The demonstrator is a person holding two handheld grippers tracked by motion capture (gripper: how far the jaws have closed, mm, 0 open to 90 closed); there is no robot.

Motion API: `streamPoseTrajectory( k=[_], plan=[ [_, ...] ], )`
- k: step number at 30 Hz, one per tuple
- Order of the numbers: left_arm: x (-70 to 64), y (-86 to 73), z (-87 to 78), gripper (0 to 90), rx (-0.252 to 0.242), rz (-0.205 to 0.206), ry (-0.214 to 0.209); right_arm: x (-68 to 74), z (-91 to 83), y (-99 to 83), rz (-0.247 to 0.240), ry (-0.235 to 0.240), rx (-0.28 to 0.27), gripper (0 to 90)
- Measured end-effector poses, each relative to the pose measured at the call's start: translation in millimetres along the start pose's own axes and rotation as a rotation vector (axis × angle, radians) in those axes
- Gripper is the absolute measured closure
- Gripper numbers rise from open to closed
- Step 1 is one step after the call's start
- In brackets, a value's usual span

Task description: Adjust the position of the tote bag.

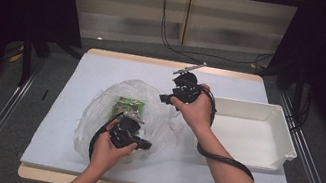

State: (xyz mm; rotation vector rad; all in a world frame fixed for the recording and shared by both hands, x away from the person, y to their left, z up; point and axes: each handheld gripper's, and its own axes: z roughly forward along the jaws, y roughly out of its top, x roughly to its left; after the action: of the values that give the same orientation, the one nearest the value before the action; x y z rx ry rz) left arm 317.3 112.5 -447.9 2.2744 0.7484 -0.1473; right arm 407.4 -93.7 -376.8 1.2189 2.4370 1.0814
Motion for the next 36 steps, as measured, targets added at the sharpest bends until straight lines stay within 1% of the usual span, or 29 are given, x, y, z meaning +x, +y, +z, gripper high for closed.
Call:
streamPoseTrajectory(
  k=[1, 2, 3, 5, 6, 7, 8, 9, 10, 11, 12, 13, 14, 15, 16, 17, 18, 22, 26, 27, 28, 29, 30, 31, 32, 33, 34, 35, 36],
  plan=[
    [-0.1, 0.2, 1.0, 90.0, -0.011, -0.011, -0.002, 3.3, 0.0, 1.5, -0.009, 0.005, 0.000, 33.4],
    [1.0, 0.1, 1.2, 90.0, -0.010, -0.007, -0.004, 6.5, 1.9, 3.5, -0.029, 0.017, -0.004, 28.7],
    [1.2, 0.4, 1.7, 90.0, -0.004, -0.003, -0.005, 9.4, 3.6, 4.9, -0.030, 0.018, 0.009, 25.0],
    [-0.3, 0.9, 3.3, 90.0, -0.008, -0.008, -0.013, 12.8, 9.1, 7.2, -0.043, 0.010, 0.011, 21.7],
    [-0.7, 1.8, 3.3, 90.0, 0.006, 0.010, -0.009, 13.2, 13.1, 8.2, -0.051, 0.013, 0.020, 19.8],
    [-1.7, 2.1, 4.0, 90.0, 0.002, 0.009, -0.006, 14.4, 17.0, 8.9, -0.050, 0.014, 0.034, 20.1],
    [-1.6, 2.5, 4.2, 90.0, 0.006, 0.017, -0.009, 15.1, 20.9, 9.1, -0.058, 0.010, 0.039, 21.7],
    [-2.8, 2.7, 5.0, 90.0, 0.002, 0.010, -0.015, 15.9, 25.1, 9.3, -0.067, 0.017, 0.047, 24.6],
    [-2.9, 2.7, 5.3, 90.0, 0.002, 0.013, -0.012, 16.8, 29.5, 9.2, -0.072, 0.021, 0.057, 29.6],
    [-2.7, 2.6, 5.5, 90.0, 0.006, 0.013, -0.015, 17.0, 32.6, 8.9, -0.078, 0.008, 0.063, 34.8],
    [-2.3, 2.3, 6.4, 90.0, 0.003, 0.012, -0.024, 16.9, 36.0, 8.7, -0.081, -0.003, 0.068, 41.9],
    [-2.1, 1.9, 7.0, 90.0, 0.004, 0.010, -0.025, 15.1, 40.1, 8.4, -0.085, 0.012, 0.081, 48.2],
    [-2.0, 1.6, 7.6, 90.0, 0.005, 0.008, -0.023, 13.7, 43.7, 8.2, -0.063, 0.010, 0.092, 53.4],
    [-1.5, 1.1, 8.6, 90.0, 0.001, 0.006, -0.033, 12.0, 46.5, 8.1, -0.066, 0.004, 0.104, 65.4],
    [-1.3, 1.0, 9.2, 90.0, 0.002, 0.008, -0.040, 9.7, 49.6, 7.9, -0.072, 0.016, 0.101, 73.6],
    [-1.5, 1.6, 8.9, 90.0, 0.016, 0.014, -0.029, 7.6, 52.0, 7.8, -0.050, 0.019, 0.104, 77.8],
    [-1.0, 1.9, 9.1, 90.0, 0.015, 0.014, -0.035, 4.8, 54.6, 8.2, -0.043, 0.023, 0.099, 85.3],
    [0.1, 2.3, 10.8, 90.0, 0.014, 0.007, -0.041, -5.8, 59.4, 12.8, -0.020, 0.006, 0.086, 89.6],
    [-0.2, 1.5, 11.6, 90.0, 0.015, 0.003, -0.066, -18.4, 65.0, 16.5, 0.003, -0.017, 0.092, 89.9],
    [-0.9, 0.7, 12.9, 90.0, 0.001, -0.004, -0.092, -20.6, 66.1, 16.5, 0.011, -0.022, 0.095, 90.0],
    [-2.4, 0.9, 12.9, 90.0, 0.014, 0.004, -0.087, -23.1, 67.5, 15.9, 0.016, -0.024, 0.098, 89.9],
    [-3.6, 0.8, 13.9, 90.0, 0.015, 0.005, -0.097, -25.0, 69.0, 14.9, 0.023, -0.020, 0.100, 89.9],
    [-6.7, 0.7, 14.9, 90.0, 0.021, 0.010, -0.091, -26.2, 69.8, 13.9, 0.024, -0.025, 0.103, 90.0],
    [-8.1, 0.5, 16.4, 90.0, 0.022, 0.017, -0.131, -27.5, 70.5, 12.4, 0.024, -0.027, 0.104, 90.0],
    [-9.9, 1.1, 16.1, 90.0, 0.034, 0.024, -0.131, -28.6, 70.7, 10.8, 0.026, -0.020, 0.107, 90.0],
    [-11.7, 1.1, 16.4, 90.0, 0.032, 0.025, -0.142, -29.2, 70.6, 9.6, 0.024, -0.025, 0.102, 90.0],
    [-14.4, 1.6, 16.9, 90.0, 0.033, 0.025, -0.136, -29.8, 70.0, 8.2, 0.023, -0.024, 0.100, 90.0],
    [-15.0, 1.7, 17.0, 90.0, 0.029, 0.025, -0.135, -29.9, 69.5, 6.6, 0.022, -0.012, 0.101, 89.9],
    [-14.5, 1.5, 17.5, 90.0, 0.011, 0.023, -0.157, -29.6, 69.2, 5.9, 0.024, -0.014, 0.098, 89.9]
  ],
)
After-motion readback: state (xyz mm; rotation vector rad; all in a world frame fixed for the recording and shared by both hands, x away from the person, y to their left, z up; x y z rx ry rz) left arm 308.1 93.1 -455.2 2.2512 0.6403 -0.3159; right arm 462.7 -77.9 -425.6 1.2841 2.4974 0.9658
